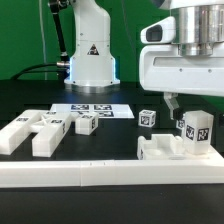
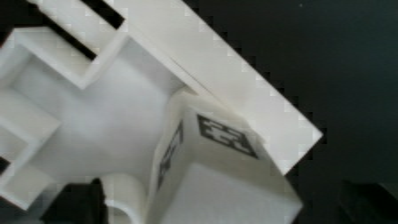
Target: Assemble chair
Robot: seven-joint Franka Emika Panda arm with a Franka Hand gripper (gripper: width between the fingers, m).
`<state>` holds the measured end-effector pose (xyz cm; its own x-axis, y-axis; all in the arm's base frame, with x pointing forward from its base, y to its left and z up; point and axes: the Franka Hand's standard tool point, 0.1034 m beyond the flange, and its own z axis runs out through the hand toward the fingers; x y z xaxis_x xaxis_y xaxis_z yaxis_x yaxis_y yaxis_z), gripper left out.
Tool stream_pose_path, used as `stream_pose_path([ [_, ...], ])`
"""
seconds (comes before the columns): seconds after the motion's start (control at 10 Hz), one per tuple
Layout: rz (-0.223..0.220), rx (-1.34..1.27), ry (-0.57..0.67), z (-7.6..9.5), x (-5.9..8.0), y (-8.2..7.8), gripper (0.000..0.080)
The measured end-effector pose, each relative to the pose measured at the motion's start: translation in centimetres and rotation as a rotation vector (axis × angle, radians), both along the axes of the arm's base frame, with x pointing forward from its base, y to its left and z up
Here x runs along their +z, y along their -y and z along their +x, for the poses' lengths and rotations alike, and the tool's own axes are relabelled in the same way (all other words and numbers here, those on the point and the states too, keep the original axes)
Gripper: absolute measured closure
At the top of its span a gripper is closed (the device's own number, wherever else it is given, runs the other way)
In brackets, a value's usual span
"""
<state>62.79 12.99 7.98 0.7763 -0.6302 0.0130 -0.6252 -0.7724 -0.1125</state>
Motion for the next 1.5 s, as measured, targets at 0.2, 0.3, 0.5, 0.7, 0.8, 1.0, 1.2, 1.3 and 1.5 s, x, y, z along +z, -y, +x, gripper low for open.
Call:
stream_pose_path([
  [0.2, -0.016, 0.167, 0.013, -0.15, -0.17, 0.0, 0.0151],
  [0.3, -0.023, 0.261, 0.02, -0.2, -0.18, -0.18, 0.0151],
  [0.5, -0.038, 0.394, 0.029, -0.24, -0.19, -0.35, 0.0151],
  [0.7, -0.059, 0.563, 0.042, -0.08, -0.11, 0.0, 0.0151],
  [0.8, -0.063, 0.6, 0.045, -0.04, -0.11, 0.23, 0.0151],
  [1.0, -0.079, 0.742, 0.054, 0.02, -0.11, 0.53, 0.0151],
  [1.2, -0.081, 0.78, 0.057, 0.04, -0.11, 0.62, 0.0165],
  [1.3, -0.081, 0.773, 0.056, 0.03, -0.13, 0.61, 0.0165],
  [1.5, -0.08, 0.759, 0.055, 0.03, -0.13, 0.61, 0.0512],
])
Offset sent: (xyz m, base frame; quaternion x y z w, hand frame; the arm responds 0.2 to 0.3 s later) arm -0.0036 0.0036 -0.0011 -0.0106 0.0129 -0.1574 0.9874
